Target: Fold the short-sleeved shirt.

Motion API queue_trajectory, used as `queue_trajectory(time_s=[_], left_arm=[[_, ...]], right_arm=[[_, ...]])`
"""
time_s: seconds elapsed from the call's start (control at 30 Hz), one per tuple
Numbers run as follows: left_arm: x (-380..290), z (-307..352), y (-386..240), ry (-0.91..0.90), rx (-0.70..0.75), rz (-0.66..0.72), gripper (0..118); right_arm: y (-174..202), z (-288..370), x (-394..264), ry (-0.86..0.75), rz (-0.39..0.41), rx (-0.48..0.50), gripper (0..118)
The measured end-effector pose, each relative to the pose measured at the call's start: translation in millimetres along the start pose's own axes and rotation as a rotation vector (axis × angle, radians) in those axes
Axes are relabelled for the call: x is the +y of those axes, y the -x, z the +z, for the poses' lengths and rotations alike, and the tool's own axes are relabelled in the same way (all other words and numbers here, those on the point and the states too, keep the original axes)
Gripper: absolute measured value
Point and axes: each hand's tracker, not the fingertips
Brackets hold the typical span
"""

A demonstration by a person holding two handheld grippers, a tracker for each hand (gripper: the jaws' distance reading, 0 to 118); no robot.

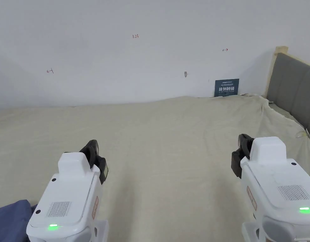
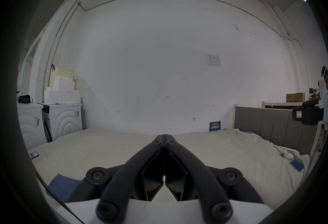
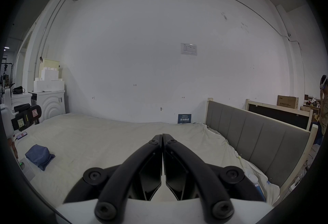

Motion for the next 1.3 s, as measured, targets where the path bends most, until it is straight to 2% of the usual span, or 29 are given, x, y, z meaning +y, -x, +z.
queue_trajectory(time_s=[1.3], left_arm=[[-3.7, -3.8, 1.8, 0.009, -0.001, -0.008, 0]], right_arm=[[-2.3, -0.3, 0.3, -0.005, 0.001, -0.001, 0]])
